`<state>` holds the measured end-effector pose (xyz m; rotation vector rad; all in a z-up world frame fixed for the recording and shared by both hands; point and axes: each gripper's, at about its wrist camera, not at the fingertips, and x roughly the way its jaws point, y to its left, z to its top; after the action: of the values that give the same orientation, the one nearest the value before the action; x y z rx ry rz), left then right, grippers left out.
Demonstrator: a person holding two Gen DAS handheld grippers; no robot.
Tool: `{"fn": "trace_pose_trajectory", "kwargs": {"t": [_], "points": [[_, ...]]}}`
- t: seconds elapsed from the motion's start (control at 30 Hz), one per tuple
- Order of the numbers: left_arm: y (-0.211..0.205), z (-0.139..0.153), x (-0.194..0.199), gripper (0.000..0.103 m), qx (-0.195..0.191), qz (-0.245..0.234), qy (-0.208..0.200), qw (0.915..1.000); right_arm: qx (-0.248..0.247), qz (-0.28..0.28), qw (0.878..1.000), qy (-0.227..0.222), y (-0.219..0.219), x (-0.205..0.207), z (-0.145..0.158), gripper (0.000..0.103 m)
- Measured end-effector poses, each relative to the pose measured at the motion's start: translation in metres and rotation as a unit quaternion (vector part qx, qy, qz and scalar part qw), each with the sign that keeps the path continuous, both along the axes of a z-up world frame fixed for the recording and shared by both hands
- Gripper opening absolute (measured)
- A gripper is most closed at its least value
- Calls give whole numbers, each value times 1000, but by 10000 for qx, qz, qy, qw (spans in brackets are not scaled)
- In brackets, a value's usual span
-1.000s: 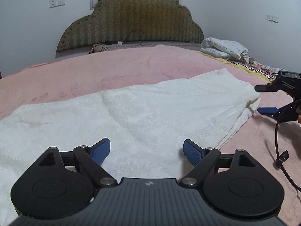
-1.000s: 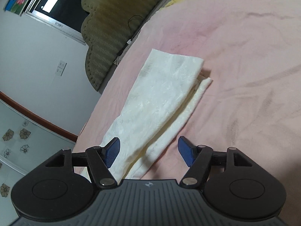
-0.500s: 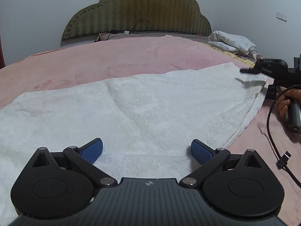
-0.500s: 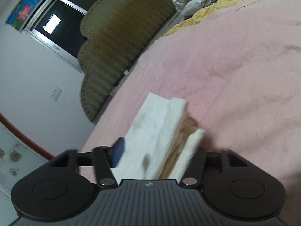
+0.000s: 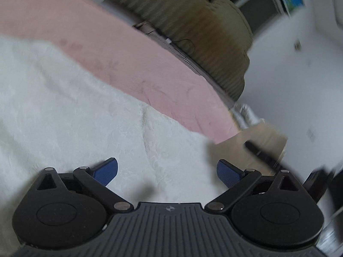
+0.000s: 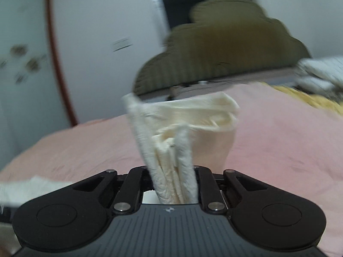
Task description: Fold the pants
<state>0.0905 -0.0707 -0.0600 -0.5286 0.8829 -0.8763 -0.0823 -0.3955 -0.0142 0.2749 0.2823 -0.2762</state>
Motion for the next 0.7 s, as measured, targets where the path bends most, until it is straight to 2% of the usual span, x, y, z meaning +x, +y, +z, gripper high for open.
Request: {"fn": "trace_pose_trajectory", "kwargs": {"t": [0.13, 0.2, 0.3, 0.4, 0.43, 0.5, 0.57, 0.6, 0.63, 0.7], "points": [[7, -3, 16, 101, -760, 47, 694, 9947, -449, 818, 9951, 322, 56, 27, -8, 13], [4, -6, 23, 102, -1172, -87, 1072, 9873, -761, 1049, 9903, 502, 81, 33, -16, 13], [-10, -15, 30, 102, -1553, -305, 1665, 9732, -1239, 1150, 9835, 640, 104, 32, -21, 13], [-31, -33, 39, 102, -1758, -401, 2347, 9552, -1303, 1229, 9825, 515, 110, 26, -15, 13], [-37, -35, 41, 102, -1783, -390, 2447, 9523, -1276, 1256, 9827, 471, 110, 24, -13, 13], [-46, -34, 48, 102, -1767, -364, 2499, 9513, -1282, 1341, 9818, 407, 113, 20, -10, 13], [-52, -30, 58, 102, -1664, -341, 2479, 9538, -1405, 1464, 9783, 411, 121, 17, -9, 13], [-54, -27, 60, 99, -1570, -339, 2412, 9571, -1494, 1529, 9760, 418, 125, 16, -9, 13], [-55, -22, 64, 93, -1295, -342, 2302, 9639, -1596, 1609, 9730, 433, 131, 19, -9, 14], [-56, -11, 67, 40, -424, -420, 1845, 9810, -1757, 1768, 9673, 472, 143, 21, -9, 14]]}}
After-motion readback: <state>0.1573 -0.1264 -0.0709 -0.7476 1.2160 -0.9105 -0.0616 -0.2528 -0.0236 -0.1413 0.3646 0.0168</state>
